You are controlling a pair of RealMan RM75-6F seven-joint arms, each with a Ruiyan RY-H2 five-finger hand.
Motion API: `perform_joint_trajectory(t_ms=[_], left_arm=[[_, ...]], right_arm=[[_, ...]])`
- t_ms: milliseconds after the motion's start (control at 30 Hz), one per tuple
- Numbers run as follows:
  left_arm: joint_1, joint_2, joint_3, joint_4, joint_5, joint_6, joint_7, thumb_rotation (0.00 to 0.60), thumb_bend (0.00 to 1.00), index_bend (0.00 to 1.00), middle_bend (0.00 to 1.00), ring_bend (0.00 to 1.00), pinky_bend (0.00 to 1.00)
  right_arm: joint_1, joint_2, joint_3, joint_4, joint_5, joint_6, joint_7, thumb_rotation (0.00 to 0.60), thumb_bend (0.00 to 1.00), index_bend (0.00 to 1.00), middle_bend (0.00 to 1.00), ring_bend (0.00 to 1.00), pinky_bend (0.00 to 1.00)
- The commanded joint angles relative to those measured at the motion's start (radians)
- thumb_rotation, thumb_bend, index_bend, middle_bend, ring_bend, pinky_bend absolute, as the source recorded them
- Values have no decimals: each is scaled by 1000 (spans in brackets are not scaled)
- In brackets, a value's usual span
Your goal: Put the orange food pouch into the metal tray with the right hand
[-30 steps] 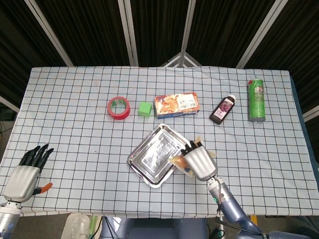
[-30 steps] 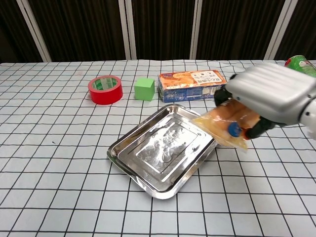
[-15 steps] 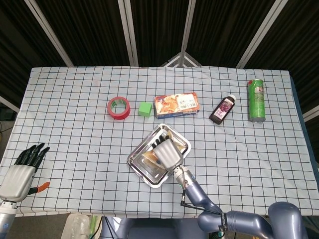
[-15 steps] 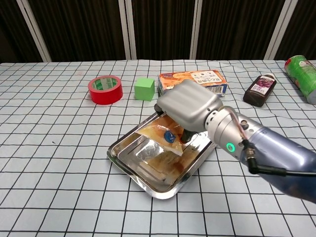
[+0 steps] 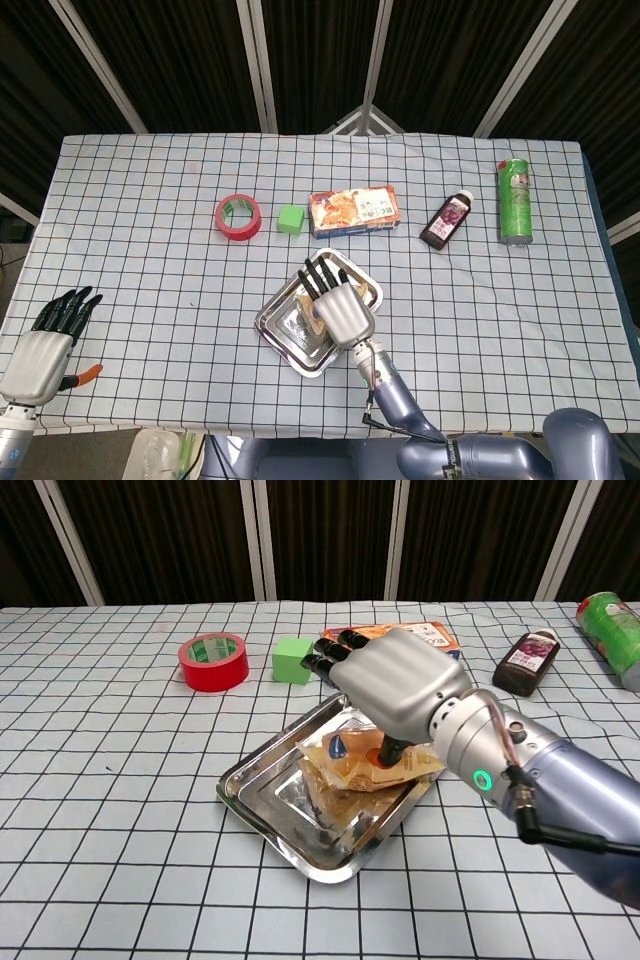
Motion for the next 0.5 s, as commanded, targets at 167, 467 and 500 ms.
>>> perform_joint_trajectory(t_ms=[167, 467, 500], left_arm=[[3, 4, 4, -5, 9, 7, 8, 600, 83, 0, 0, 0, 92], [5, -1, 20, -18, 41, 9, 21, 600, 82, 0, 0, 0, 92], [3, -1, 24, -22, 47, 5, 17, 600, 82, 0, 0, 0, 92]], right_arm=[[-146, 229, -104, -260, -61, 168, 58, 600, 292, 0, 0, 0, 198], [-460, 509, -371, -116, -356, 525, 557, 600, 292, 0, 0, 0, 61], [-483, 514, -375, -88, -358, 553, 614, 600, 291, 0, 0, 0, 54]])
